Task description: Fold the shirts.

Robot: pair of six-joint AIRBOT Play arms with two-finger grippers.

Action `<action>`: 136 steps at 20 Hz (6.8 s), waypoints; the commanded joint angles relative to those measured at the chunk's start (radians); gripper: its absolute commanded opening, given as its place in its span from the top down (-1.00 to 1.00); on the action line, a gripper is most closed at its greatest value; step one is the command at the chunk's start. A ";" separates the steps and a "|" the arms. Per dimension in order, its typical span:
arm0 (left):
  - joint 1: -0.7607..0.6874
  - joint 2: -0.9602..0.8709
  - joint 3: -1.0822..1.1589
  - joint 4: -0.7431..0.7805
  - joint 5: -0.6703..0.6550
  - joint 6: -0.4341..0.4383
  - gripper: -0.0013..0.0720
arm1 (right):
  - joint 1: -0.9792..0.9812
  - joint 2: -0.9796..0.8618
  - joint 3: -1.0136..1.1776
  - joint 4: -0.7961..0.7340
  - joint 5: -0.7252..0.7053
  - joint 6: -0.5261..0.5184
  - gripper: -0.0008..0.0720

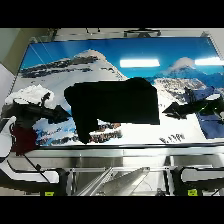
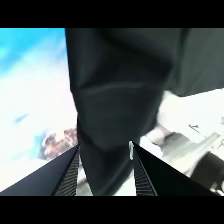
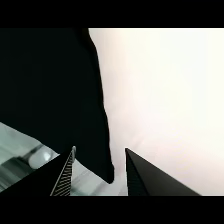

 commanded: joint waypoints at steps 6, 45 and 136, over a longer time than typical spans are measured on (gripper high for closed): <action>-0.139 0.035 -0.130 -0.093 0.371 0.059 0.06 | 0.125 0.003 -0.088 0.015 -0.072 -0.031 -0.03; 0.020 0.543 0.325 -0.192 0.190 0.156 0.91 | 0.190 0.421 0.466 0.129 -0.135 -0.069 0.93; -0.141 0.449 -0.503 0.042 0.416 -0.100 0.91 | 0.140 -0.213 0.237 -0.208 0.082 0.018 -0.03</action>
